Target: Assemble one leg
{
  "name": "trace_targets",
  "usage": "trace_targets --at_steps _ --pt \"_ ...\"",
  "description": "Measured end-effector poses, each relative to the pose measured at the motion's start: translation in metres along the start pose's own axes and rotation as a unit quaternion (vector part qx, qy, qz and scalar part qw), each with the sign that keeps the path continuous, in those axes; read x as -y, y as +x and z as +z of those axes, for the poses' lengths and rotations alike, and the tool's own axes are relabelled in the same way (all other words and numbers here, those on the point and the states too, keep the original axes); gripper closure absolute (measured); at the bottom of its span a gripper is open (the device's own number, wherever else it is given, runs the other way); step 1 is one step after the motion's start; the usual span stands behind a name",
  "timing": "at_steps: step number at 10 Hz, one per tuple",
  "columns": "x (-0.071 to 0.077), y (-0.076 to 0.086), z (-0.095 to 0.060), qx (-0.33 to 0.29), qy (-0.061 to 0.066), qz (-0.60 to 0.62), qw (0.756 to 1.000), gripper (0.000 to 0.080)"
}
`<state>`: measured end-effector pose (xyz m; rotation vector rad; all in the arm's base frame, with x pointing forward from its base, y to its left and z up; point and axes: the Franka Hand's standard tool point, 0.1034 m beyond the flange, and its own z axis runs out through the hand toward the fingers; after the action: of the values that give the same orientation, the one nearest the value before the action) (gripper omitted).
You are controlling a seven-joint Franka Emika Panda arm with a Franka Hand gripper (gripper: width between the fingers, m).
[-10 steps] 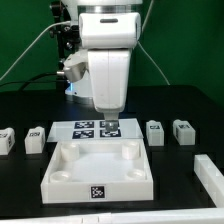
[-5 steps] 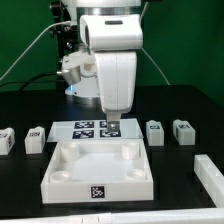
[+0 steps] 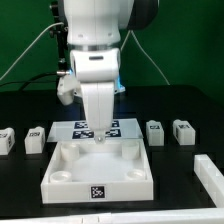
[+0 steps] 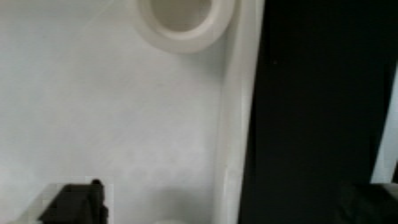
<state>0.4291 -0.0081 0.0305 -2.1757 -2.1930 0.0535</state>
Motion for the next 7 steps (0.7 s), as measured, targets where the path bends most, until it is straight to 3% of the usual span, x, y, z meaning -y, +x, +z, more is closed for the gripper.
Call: trace_targets --at_steps 3,7 --pt "-0.006 0.001 0.021 -0.005 0.010 0.003 1.000 0.0150" --pt "-0.005 0.001 0.024 -0.005 0.013 0.003 1.000 0.0176"
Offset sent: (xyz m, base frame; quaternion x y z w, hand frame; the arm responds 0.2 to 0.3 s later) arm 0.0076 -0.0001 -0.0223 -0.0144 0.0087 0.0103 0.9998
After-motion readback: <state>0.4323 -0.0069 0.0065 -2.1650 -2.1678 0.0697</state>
